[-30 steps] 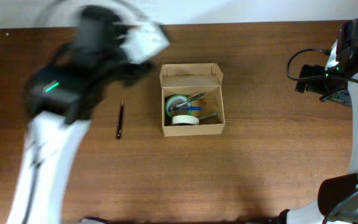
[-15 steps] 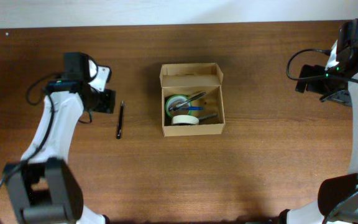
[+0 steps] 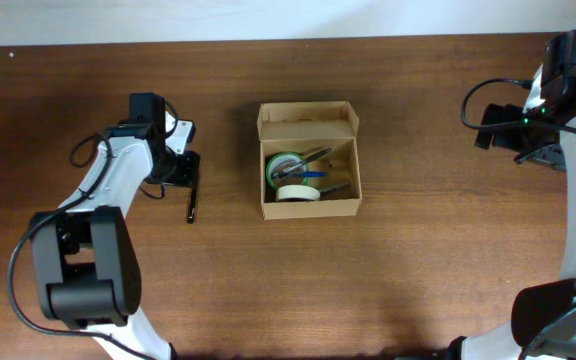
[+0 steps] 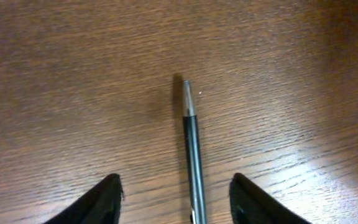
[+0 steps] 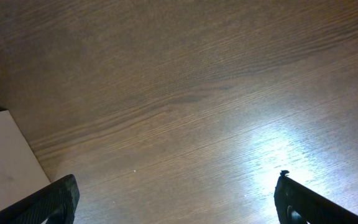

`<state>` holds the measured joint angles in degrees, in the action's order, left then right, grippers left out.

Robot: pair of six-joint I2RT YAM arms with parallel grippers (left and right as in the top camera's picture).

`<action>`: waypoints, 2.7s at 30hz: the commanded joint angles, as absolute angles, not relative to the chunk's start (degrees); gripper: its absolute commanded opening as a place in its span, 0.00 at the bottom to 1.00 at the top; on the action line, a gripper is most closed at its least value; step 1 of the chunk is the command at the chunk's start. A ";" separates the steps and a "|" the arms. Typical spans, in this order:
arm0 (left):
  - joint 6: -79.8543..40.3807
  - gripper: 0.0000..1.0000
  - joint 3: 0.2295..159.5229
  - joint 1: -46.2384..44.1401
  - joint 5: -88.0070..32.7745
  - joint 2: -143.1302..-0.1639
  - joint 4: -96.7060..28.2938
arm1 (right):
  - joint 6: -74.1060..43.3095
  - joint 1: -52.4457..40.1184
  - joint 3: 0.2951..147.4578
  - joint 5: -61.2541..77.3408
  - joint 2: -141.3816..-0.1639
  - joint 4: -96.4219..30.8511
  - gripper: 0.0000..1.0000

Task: Pack container
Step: 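Move the left gripper back over the black pen on the table, then lower the left gripper and grasp the black pen, then carry the black pen right into the box and release it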

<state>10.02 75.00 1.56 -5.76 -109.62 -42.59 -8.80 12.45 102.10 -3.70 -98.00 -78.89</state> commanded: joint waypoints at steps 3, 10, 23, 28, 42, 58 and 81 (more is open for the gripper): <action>12.71 0.50 75.29 0.71 -6.81 -113.89 -42.78 | -8.88 12.84 102.13 -3.62 -98.10 -78.83 0.99; 12.62 0.51 75.24 -0.27 -6.57 -114.87 -42.83 | -8.91 12.84 102.13 -3.62 -98.10 -78.83 0.99; 11.31 0.20 75.20 -0.30 -3.62 -117.69 -44.56 | -8.91 12.84 102.13 -3.62 -98.10 -78.83 0.99; 11.14 0.19 75.20 -0.27 -1.56 -117.69 -44.80 | -8.88 12.84 102.13 -3.62 -98.10 -78.83 0.99; 7.46 0.17 75.18 -1.23 1.19 -117.97 -45.04 | -8.91 12.84 102.13 -3.62 -98.10 -78.83 0.99; 8.34 0.02 85.23 -1.26 0.03 -116.20 -52.45 | -8.91 12.84 102.13 -3.62 -98.10 -78.83 0.99; 58.61 0.02 132.31 -29.63 -11.53 -114.43 -86.15 | -8.91 12.84 102.13 -3.62 -98.10 -78.83 0.99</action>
<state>51.18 134.72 -27.11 -11.25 -110.83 -85.82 -8.80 12.45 102.10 -3.68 -98.00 -78.89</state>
